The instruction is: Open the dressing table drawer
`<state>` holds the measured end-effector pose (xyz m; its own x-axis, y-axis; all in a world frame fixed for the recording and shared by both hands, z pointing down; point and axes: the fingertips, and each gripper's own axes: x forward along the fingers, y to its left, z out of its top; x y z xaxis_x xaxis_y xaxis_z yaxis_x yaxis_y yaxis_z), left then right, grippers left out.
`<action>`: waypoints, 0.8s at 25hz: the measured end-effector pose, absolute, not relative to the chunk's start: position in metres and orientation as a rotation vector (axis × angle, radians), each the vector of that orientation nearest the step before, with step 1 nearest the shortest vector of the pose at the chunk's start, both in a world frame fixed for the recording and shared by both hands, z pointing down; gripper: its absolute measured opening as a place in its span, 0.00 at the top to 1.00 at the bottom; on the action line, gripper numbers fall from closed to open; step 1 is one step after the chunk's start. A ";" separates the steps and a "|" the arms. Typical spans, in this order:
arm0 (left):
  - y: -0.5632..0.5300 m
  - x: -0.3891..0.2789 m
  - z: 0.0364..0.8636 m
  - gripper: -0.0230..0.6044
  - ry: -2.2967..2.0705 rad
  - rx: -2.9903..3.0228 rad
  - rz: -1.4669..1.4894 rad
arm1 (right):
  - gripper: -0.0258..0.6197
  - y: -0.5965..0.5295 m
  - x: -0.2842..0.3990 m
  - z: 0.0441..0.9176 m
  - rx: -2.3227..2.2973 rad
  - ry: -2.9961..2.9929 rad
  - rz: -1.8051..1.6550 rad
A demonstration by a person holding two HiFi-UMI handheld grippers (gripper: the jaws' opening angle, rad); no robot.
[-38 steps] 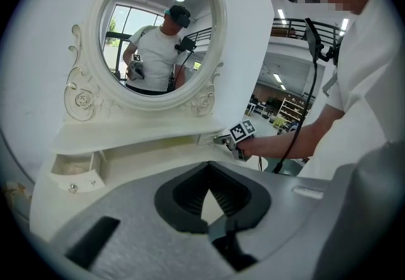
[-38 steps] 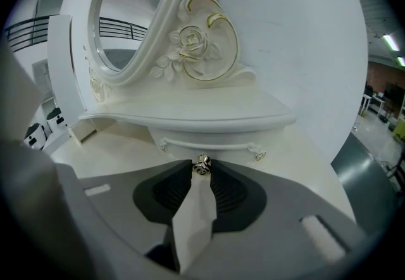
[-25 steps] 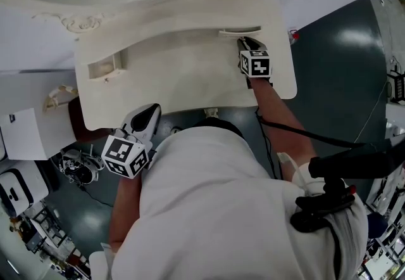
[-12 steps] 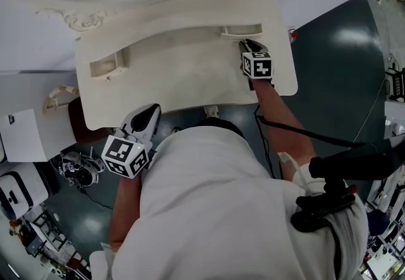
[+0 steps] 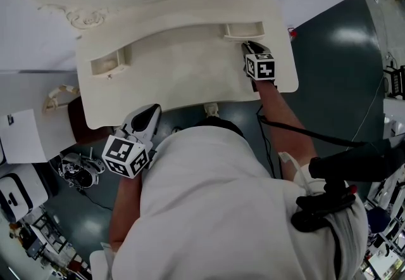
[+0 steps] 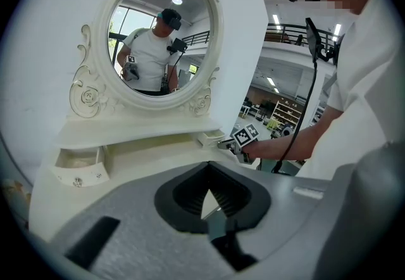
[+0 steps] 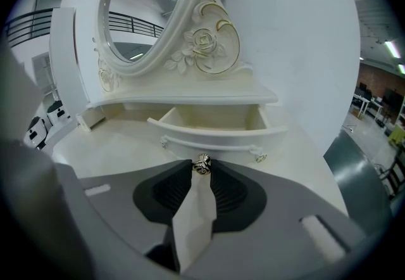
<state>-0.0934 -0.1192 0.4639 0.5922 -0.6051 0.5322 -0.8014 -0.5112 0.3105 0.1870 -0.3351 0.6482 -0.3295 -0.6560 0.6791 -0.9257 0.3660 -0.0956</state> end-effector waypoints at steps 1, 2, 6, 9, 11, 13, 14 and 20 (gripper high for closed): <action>-0.118 -0.094 0.464 0.96 -1.113 2.290 0.488 | 0.81 -0.334 0.187 0.648 1.364 -2.088 0.653; -0.118 -0.095 0.465 0.96 -1.112 2.291 0.487 | 0.81 -0.333 0.187 0.649 1.365 -2.086 0.653; -0.114 -0.098 0.466 0.96 -1.108 2.293 0.483 | 0.81 -0.329 0.186 0.649 1.367 -2.081 0.650; -0.111 -0.101 0.465 0.96 -1.107 2.295 0.478 | 0.81 -0.325 0.187 0.649 1.370 -2.075 0.648; -0.110 -0.103 0.465 0.96 -1.108 2.296 0.477 | 0.81 -0.324 0.188 0.649 1.372 -2.071 0.643; -0.108 -0.104 0.465 0.96 -1.109 2.295 0.476 | 0.81 -0.323 0.187 0.649 1.369 -2.067 0.631; -0.107 -0.105 0.465 0.96 -1.110 2.294 0.475 | 0.81 -0.323 0.187 0.649 1.368 -2.063 0.625; -0.099 -0.111 0.464 0.96 -1.104 2.300 0.464 | 0.76 -0.314 0.191 0.650 1.408 -2.031 0.641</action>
